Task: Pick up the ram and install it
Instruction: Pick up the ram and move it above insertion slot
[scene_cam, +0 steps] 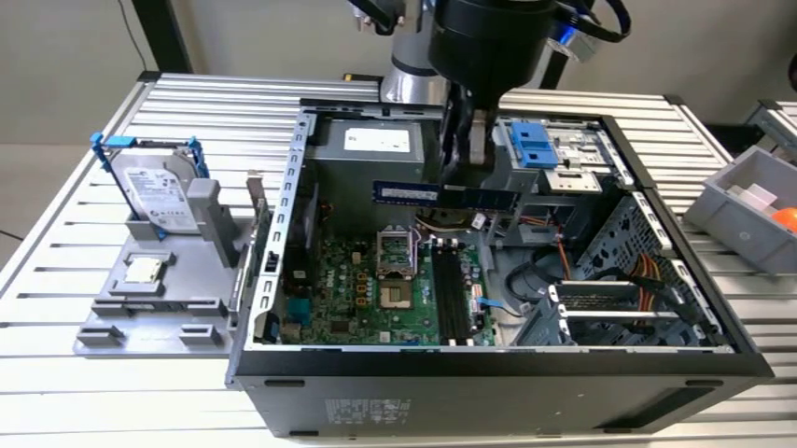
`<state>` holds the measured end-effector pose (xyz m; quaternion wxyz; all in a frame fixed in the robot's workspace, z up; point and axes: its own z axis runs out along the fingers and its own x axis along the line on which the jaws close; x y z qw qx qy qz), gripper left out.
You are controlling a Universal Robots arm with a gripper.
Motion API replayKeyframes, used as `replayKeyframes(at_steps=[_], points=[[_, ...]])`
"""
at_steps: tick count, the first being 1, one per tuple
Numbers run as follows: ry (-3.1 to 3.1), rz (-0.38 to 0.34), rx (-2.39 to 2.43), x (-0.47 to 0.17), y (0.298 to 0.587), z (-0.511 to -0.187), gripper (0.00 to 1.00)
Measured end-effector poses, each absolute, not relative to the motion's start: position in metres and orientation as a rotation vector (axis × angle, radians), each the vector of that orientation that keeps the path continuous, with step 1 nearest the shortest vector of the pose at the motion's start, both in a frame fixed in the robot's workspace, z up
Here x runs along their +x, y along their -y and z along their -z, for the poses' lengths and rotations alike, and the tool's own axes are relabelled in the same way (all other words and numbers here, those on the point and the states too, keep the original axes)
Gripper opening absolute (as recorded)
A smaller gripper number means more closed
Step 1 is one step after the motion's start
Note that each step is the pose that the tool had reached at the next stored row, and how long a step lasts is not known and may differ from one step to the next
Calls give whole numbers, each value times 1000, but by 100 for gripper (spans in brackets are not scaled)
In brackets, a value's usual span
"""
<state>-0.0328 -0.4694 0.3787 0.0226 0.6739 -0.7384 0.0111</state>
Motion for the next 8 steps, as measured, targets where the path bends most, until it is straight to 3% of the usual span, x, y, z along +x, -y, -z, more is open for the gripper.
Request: replayKeyframes(at_steps=[8], points=[[2343,110,2146,-26,469,-379,0]])
